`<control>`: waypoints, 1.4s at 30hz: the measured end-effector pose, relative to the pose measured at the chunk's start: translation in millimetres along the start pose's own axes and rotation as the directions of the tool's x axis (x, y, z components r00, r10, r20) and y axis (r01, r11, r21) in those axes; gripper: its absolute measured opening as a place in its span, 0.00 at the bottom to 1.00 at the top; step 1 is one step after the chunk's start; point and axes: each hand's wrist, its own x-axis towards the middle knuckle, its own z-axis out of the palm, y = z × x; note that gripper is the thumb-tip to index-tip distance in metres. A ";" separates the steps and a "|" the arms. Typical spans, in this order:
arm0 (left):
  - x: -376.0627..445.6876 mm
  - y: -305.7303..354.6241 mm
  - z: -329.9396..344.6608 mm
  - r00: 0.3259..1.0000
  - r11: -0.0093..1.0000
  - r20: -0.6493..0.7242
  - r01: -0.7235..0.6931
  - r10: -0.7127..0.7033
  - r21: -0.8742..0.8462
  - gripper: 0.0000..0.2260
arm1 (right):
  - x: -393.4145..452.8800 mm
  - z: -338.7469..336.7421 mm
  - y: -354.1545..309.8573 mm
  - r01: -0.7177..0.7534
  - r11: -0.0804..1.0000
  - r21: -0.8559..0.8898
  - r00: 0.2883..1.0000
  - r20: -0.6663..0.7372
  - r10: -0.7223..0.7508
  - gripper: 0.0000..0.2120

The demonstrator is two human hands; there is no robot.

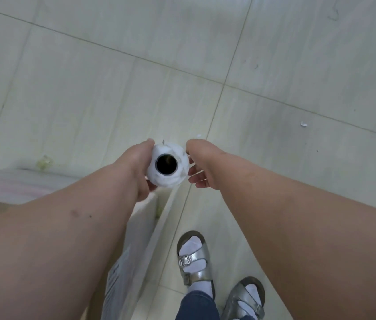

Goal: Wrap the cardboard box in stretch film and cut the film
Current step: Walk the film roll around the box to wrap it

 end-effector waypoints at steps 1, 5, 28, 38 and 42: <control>0.4 1.8 -2.7 0.995 0.996 0.066 0.072 -0.068 -0.059 0.13 | 1.2 2.3 -5.2 0.006 1.000 -0.020 1.000 0.005 -0.006 0.16; -4.2 12.5 -9.6 0.966 0.968 0.212 0.186 -0.149 -0.169 0.15 | 5.9 10.7 -21.3 0.044 0.988 -0.150 0.998 0.059 -0.036 0.24; 23.3 55.5 -35.7 0.987 0.849 0.127 0.151 -0.100 -0.506 0.17 | 23.3 32.0 -124.0 0.166 0.896 -0.411 0.969 0.237 -0.071 0.26; 15.5 106.8 -75.0 0.971 0.950 -0.237 -0.088 0.015 -0.300 0.10 | 16.5 72.5 -172.1 0.128 0.896 -0.426 0.961 0.275 -0.007 0.18; 31.2 120.7 -93.8 0.950 0.961 -0.295 -0.172 0.103 -0.219 0.12 | 25.4 89.0 -196.5 0.144 0.857 -0.494 0.980 0.189 -0.056 0.18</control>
